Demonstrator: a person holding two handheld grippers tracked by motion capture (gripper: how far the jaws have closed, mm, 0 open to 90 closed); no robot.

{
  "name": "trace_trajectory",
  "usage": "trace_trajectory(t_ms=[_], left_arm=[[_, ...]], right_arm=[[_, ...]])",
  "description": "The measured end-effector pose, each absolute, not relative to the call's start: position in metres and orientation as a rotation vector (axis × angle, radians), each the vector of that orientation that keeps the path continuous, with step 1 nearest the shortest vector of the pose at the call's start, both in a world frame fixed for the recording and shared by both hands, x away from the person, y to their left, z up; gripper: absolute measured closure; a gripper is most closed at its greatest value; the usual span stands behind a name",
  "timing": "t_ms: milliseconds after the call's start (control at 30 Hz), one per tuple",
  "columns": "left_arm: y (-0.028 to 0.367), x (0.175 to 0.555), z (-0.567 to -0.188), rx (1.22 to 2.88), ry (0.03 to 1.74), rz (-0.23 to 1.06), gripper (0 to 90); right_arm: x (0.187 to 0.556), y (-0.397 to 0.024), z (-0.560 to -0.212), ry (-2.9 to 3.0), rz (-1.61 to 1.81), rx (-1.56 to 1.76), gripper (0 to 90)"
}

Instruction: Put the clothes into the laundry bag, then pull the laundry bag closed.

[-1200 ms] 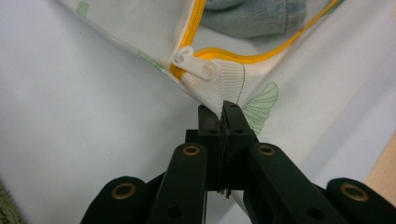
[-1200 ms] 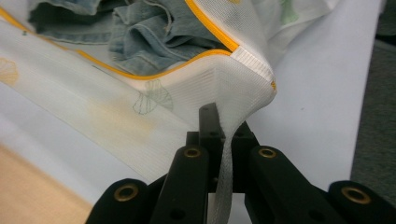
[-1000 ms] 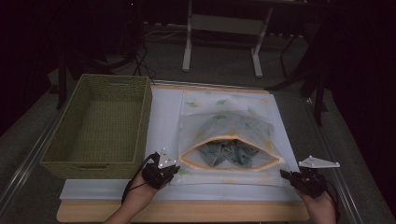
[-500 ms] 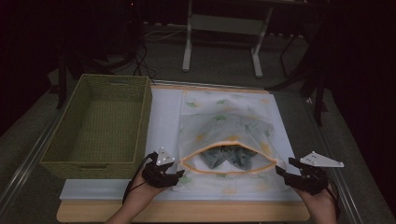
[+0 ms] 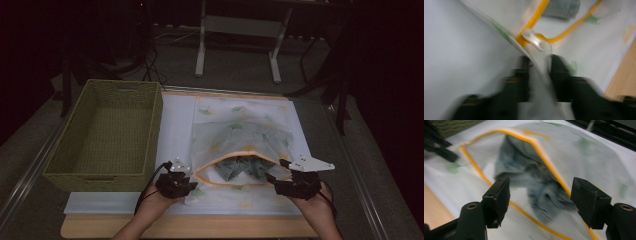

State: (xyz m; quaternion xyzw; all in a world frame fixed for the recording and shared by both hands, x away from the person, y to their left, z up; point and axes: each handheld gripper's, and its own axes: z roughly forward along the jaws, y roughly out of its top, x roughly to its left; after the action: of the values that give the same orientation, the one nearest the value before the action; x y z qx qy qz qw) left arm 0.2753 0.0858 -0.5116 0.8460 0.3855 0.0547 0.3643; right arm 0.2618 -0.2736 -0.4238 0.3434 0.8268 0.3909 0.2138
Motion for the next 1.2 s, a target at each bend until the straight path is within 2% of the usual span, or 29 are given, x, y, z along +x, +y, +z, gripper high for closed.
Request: trace_trajectory(t_ms=[67, 367, 567, 700, 867, 1100, 1200], left_arm=[[0.085, 0.275, -0.509, 2.162, 0.985, 0.151, 88.6], [0.085, 0.271, -0.491, 2.121, 0.912, 0.24, 89.3], [0.079, 0.271, -0.475, 2.08, 0.822, 0.288, 89.3], [0.072, 0.272, -0.466, 2.078, 0.755, 0.31, 89.4], [0.067, 0.273, -0.459, 2.085, 0.675, 0.385, 89.6], [0.064, 0.272, -0.459, 2.077, 0.607, 0.419, 89.8], [0.062, 0.272, -0.458, 2.053, 0.598, 0.413, 89.8]], right_arm=[[0.262, -0.262, -0.424, 2.323, 1.09, 0.913, 32.0], [0.265, -0.21, -0.423, 2.416, 1.118, 0.74, 36.3], [0.269, -0.191, -0.422, 2.444, 1.124, 0.699, 39.5], [0.272, -0.188, -0.418, 2.45, 1.141, 0.671, 45.1], [0.275, -0.182, -0.41, 2.464, 1.14, 0.609, 58.4], [0.279, -0.164, -0.41, 2.528, 1.161, 0.54, 58.2], [0.276, -0.156, -0.409, 2.502, 1.18, 0.479, 66.0]])
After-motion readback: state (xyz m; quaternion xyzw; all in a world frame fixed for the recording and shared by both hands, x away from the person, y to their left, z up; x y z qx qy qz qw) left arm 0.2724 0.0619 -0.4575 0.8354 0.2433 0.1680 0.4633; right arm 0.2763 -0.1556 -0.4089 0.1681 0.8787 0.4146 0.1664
